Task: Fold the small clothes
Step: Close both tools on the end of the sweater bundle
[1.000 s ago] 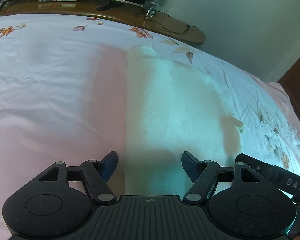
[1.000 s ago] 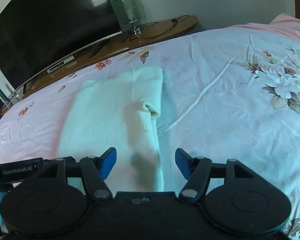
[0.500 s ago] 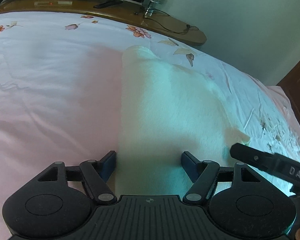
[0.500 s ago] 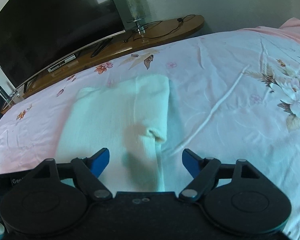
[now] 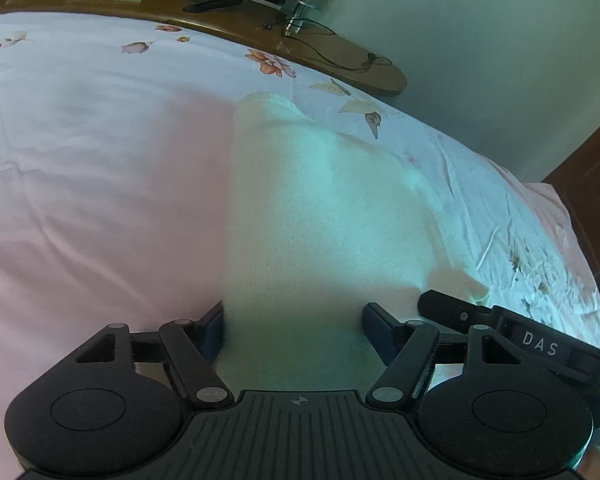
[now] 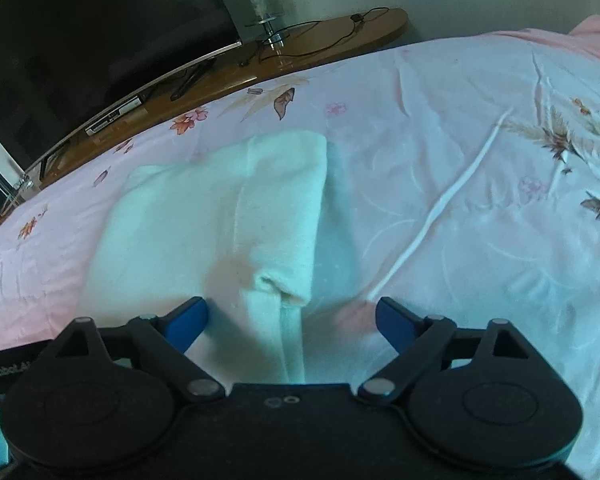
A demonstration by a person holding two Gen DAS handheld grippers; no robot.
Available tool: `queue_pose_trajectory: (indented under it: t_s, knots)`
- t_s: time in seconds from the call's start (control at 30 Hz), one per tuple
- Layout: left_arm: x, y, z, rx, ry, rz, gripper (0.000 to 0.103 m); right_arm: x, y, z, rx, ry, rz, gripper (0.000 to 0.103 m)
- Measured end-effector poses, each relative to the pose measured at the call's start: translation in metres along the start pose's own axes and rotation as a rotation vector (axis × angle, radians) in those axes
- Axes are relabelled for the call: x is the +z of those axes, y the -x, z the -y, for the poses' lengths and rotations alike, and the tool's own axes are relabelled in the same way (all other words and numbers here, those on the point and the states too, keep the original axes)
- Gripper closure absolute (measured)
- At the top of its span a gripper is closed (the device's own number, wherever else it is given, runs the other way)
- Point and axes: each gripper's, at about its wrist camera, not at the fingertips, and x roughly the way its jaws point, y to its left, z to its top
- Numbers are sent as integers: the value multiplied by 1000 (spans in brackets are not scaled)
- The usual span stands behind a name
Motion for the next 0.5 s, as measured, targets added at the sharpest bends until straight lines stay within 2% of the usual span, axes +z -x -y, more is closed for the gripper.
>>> queue_pose_trajectory:
  t_s: [0.1, 0.17, 0.2, 0.23, 0.33, 0.5]
  knots:
    - [0, 0, -3, -30, 34, -3, 33, 0, 1, 0, 20, 8, -4, 14]
    - [0, 0, -8, -61, 67, -7, 33, 1, 2, 0, 62, 1, -4, 31]
    - [0, 0, -12, -83, 85, -12, 33, 2, 2, 0, 75, -4, -10, 33]
    - [0, 0, -15, -98, 99, -17, 44, 3, 2, 0, 80, -5, -10, 35]
    - [0, -5, -28, -129, 159, -35, 54, 3, 1, 0, 92, 2, -12, 33]
    - [-1, -11, -30, -150, 169, -31, 55, 3, -7, -4, 106, 9, 11, 25]
